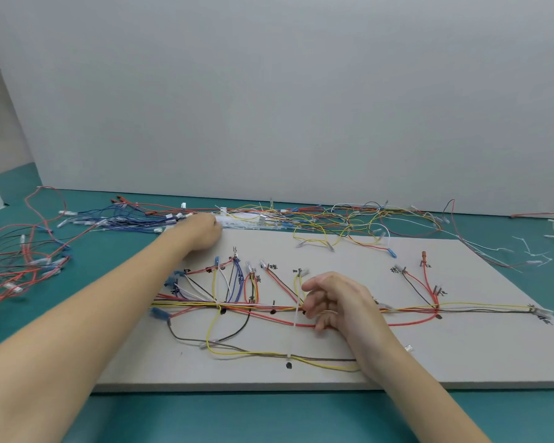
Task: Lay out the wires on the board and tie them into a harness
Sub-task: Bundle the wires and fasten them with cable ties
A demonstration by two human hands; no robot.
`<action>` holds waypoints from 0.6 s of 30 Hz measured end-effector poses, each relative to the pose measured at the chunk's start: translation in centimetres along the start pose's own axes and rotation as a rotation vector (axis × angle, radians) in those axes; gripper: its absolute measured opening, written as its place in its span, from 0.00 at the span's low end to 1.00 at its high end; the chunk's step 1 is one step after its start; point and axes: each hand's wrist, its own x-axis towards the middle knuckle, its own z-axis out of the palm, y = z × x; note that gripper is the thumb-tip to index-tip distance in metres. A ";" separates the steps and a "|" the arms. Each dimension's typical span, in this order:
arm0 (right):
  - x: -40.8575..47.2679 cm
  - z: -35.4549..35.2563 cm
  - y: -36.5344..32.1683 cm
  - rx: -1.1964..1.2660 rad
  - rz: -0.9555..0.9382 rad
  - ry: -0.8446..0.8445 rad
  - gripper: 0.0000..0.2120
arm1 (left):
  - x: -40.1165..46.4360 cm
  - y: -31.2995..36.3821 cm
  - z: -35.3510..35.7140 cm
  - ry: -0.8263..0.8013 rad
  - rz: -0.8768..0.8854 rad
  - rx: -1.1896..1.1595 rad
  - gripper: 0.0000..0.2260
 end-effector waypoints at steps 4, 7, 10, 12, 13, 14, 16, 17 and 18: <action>0.0 0.0 0.0 0.001 0.007 -0.004 0.12 | 0.4 0.6 -0.1 -0.070 -0.101 0.103 0.21; 0.0 0.0 0.0 0.005 0.008 -0.008 0.11 | 0.6 0.9 -0.1 -0.044 -0.109 0.068 0.20; 0.0 -0.1 -0.1 0.010 0.015 -0.015 0.10 | 0.6 0.5 0.1 0.000 -0.117 0.033 0.18; 0.0 0.0 -0.1 0.002 0.019 -0.016 0.10 | 0.4 0.3 0.3 0.060 -0.095 -0.033 0.16; 0.0 0.0 -0.1 -0.005 0.020 -0.014 0.10 | 0.3 0.3 0.4 0.102 -0.074 -0.079 0.15; 0.0 0.1 -0.1 -0.011 0.021 -0.012 0.10 | 0.2 0.3 0.4 0.148 -0.051 -0.126 0.13; 0.0 0.1 -0.1 -0.014 0.024 -0.009 0.10 | 0.1 0.3 0.4 0.248 -0.002 -0.169 0.12; 0.0 0.1 -0.1 -0.014 0.025 -0.008 0.10 | -0.1 0.4 0.3 0.313 0.028 -0.184 0.13; 0.0 0.1 -0.1 -0.016 0.023 -0.006 0.10 | -0.1 0.4 0.1 0.395 0.062 -0.215 0.14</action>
